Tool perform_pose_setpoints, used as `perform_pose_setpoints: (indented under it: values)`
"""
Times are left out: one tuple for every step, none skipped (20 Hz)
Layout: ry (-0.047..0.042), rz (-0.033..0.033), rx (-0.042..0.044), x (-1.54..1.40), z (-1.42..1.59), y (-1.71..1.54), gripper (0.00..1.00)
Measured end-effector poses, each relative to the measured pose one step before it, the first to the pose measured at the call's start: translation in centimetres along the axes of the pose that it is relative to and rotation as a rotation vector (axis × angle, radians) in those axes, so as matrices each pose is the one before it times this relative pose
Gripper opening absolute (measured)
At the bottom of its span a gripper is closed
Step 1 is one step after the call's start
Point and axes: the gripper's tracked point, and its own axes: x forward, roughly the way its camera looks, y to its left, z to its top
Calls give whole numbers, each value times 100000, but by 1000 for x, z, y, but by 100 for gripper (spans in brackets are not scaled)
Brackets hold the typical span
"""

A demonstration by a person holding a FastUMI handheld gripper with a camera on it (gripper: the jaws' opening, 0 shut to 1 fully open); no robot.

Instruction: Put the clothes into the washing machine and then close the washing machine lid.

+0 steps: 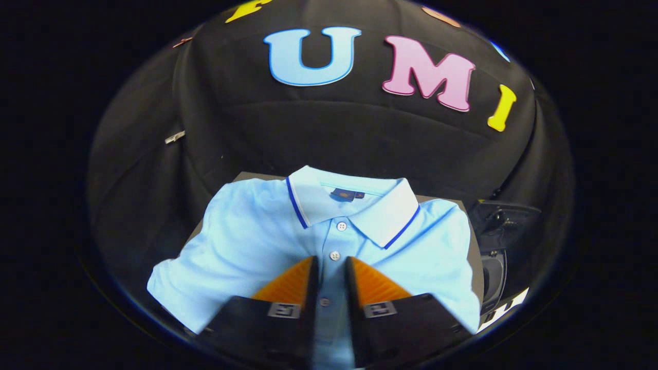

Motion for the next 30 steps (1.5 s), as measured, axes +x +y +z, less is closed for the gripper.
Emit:
perform_pose_setpoints:
  values:
    - [366,378,-5284,137,74,-19,14]
    - [-633,411,-3787,-85,-68,-62,15]
    - [-588,414,-2399,-137,38,-60,14]
    - [-448,463,-1078,-7,-45,244,14]
    - [-108,409,-171,-46,-18,93,14]
    - [293,368,22,-93,-69,-31,14]
    - [238,352,-62,-33,9,-8,14]
    - [117,491,-471,28,25,-51,14]
    - [-155,353,-229,-39,59,-30,14]
    - [-114,402,336,-73,-79,-13,14]
    - [-324,479,591,-93,43,-30,14]
    - [-407,678,817,-93,-53,-44,14]
    - [-681,742,1164,-184,-5,-24,14]
    - [-982,954,1724,-423,-91,11,14]
    - [-520,1314,1893,-502,-202,27,14]
    - [-515,986,1808,-634,-362,83,14]
    - [-906,889,1132,-575,-76,-134,14]
    - [-652,215,296,-424,42,-534,14]
    - [-582,662,116,-527,-99,-380,14]
    - [-769,877,65,-611,36,-343,14]
    - [-952,906,-99,-561,126,-425,14]
    - [-1555,1061,-260,-577,234,-542,14]
    - [-1734,946,-584,-673,469,-538,14]
    - [-1545,760,-763,-701,303,-682,14]
    - [-1703,1434,-265,-646,376,-623,14]
    - [-1447,1181,-371,-678,288,-698,14]
    - [-1435,1402,-141,-674,426,-720,14]
    - [-1360,1020,-47,-717,270,-795,14]
    - [-1258,1164,525,-648,267,-902,14]
    - [-1192,1319,970,-658,304,-841,14]
